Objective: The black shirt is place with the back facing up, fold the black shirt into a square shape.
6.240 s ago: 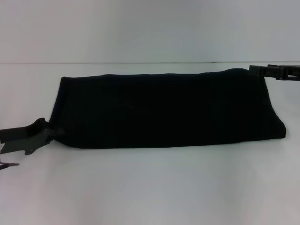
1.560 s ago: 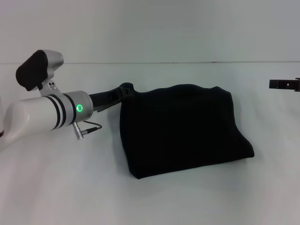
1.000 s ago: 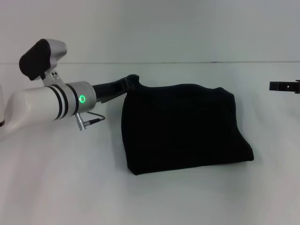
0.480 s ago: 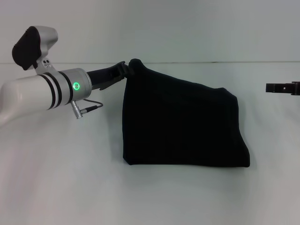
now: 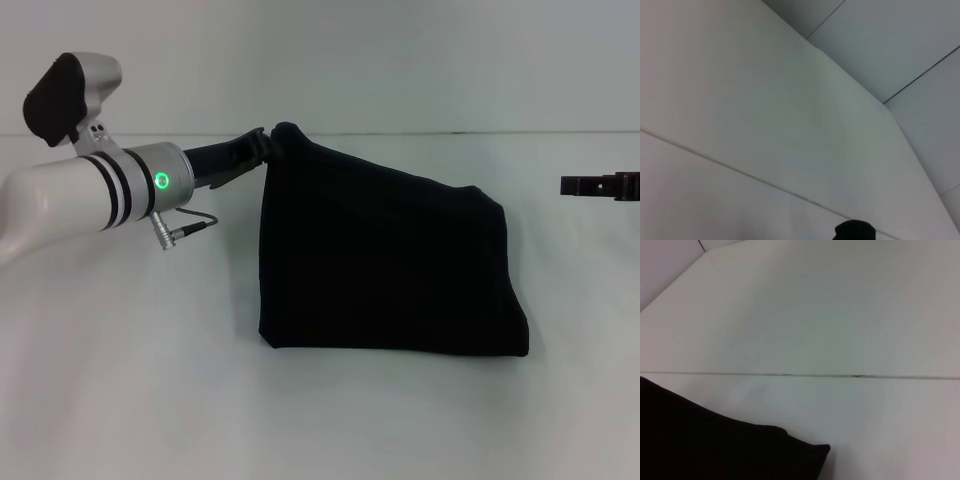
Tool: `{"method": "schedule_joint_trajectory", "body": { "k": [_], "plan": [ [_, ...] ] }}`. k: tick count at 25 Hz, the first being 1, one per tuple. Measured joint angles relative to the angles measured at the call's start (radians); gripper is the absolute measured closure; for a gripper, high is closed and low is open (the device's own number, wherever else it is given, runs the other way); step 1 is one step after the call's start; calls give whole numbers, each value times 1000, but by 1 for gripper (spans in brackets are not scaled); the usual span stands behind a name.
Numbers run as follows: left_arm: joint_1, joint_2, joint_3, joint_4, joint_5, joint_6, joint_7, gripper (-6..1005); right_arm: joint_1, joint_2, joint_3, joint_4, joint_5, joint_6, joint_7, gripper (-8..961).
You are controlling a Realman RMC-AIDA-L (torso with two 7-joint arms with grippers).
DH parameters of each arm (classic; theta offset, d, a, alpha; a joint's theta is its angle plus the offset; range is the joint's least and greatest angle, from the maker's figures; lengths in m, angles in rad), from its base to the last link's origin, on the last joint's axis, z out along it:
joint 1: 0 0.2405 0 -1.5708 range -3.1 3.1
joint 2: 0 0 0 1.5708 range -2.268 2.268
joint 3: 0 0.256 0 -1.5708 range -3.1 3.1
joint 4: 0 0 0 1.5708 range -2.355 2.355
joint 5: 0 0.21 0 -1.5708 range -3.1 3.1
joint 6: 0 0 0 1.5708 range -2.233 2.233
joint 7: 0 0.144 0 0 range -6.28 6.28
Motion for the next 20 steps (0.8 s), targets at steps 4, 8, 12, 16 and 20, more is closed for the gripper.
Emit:
{"method": "schedule_joint_trajectory", "body": {
  "k": [4,8,12,16,20],
  "plan": [
    [-2,1,2,-2,0,0,-1,998,0,0,0,0,0,0,0,132],
    [-4,1,5,-2,0,3,-2,998,1,0,0,0,0,0,0,131],
    [-7,1,9,-1,0,9,1,998,2,0,0,0,0,0,0,131],
    [-16,1,9,-1,0,12,4,996,2,0,0,0,0,0,0,132],
    [-17,1,9,0,0,12,5,992,2,1,0,0,0,0,0,132]
  ]
}}
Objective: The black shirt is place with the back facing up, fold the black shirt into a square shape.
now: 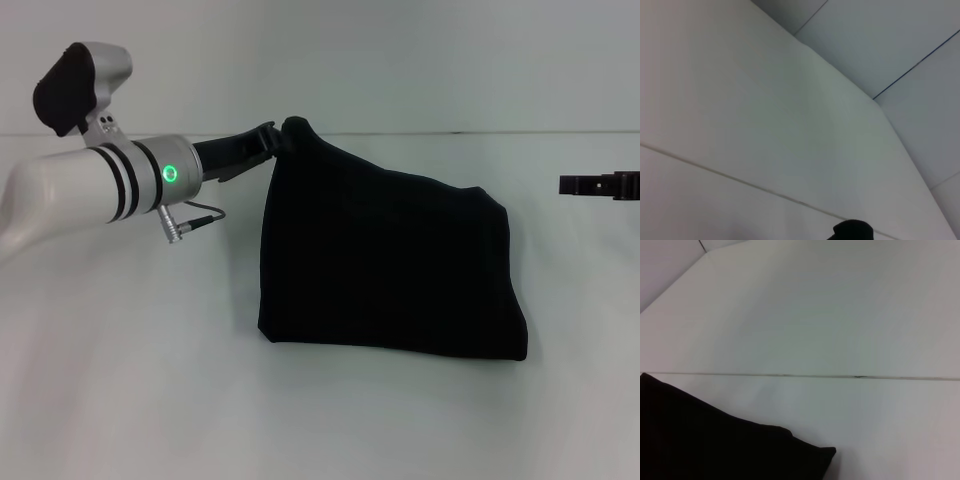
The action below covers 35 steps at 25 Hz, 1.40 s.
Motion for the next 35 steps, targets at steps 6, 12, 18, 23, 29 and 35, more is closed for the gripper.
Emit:
{"method": "schedule_joint_trajectory", "body": {
  "k": [6,12,18,23,29,35],
  "plan": [
    [12,-3,-19,6,0,-12,-2,985,0,2,-10,0,0,0,0,131],
    [77,-10,-21,90,-12,18,20,867,0,2,-11,-3,0,0,4,131],
    [198,-28,-22,226,-111,184,102,599,5,0,-3,-3,1,0,10,131],
    [267,-32,-84,277,-161,455,237,406,7,0,-2,-1,7,-12,12,132],
    [295,-19,-121,339,-141,698,370,209,12,0,21,-16,55,-103,-13,132],
    [269,-7,-108,406,-56,750,463,81,13,9,22,-18,207,-222,-158,129]
  ]
}}
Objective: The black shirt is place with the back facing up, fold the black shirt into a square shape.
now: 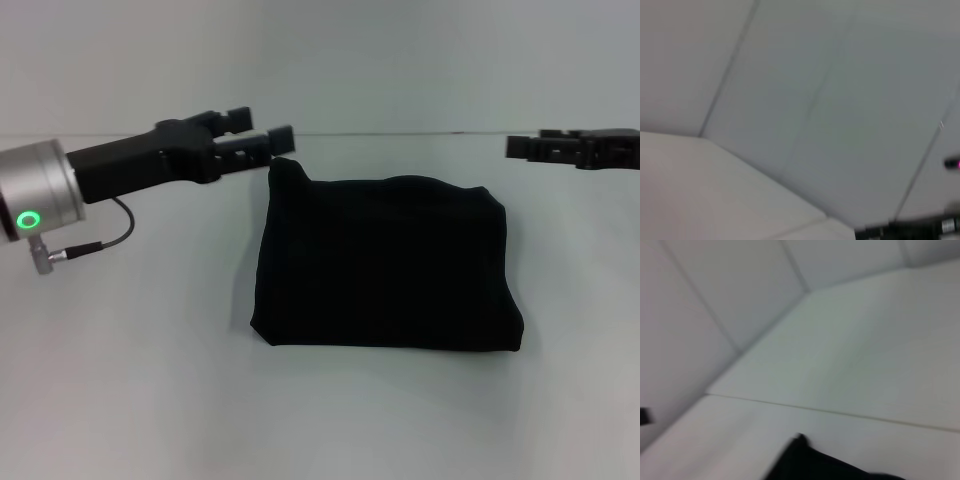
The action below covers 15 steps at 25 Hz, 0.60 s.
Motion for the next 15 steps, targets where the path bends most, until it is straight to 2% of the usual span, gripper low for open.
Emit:
{"method": "schedule_joint_trajectory", "body": {
  "k": [3,7,10,15],
  "plan": [
    [-34,13,17,12,65,24,10,47,8,15,-15,-39,31,-79,-69,125],
    [-89,29,64,25,177,29,13,48,11,26,-63,-92,22,-92,-93,119],
    [-107,31,99,31,212,20,27,49,13,34,-125,-137,-23,-74,-104,114],
    [-123,31,151,31,245,12,40,49,33,52,-162,-167,-123,-35,-100,29]
  ]
}}
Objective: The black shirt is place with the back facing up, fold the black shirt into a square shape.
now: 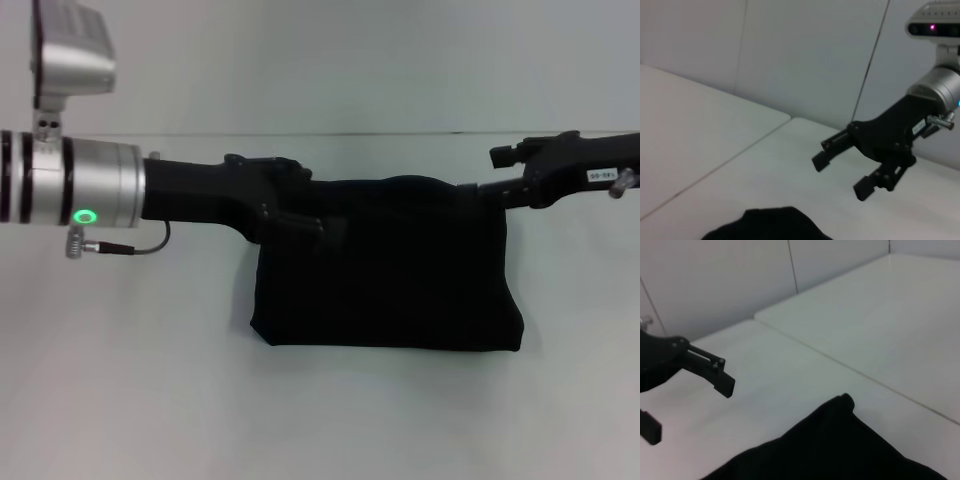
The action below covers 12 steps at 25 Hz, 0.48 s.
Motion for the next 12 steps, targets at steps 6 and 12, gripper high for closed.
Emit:
{"method": "schedule_joint_trajectory", "body": {
  "k": [6,12],
  "plan": [
    [2,-10,58,-7,2,-46,-6,50,19,10,-12,-1,-54,5,-5,32],
    [5,-12,73,-11,6,-38,-7,50,24,5,-72,-2,-58,-10,-5,36]
  ]
}}
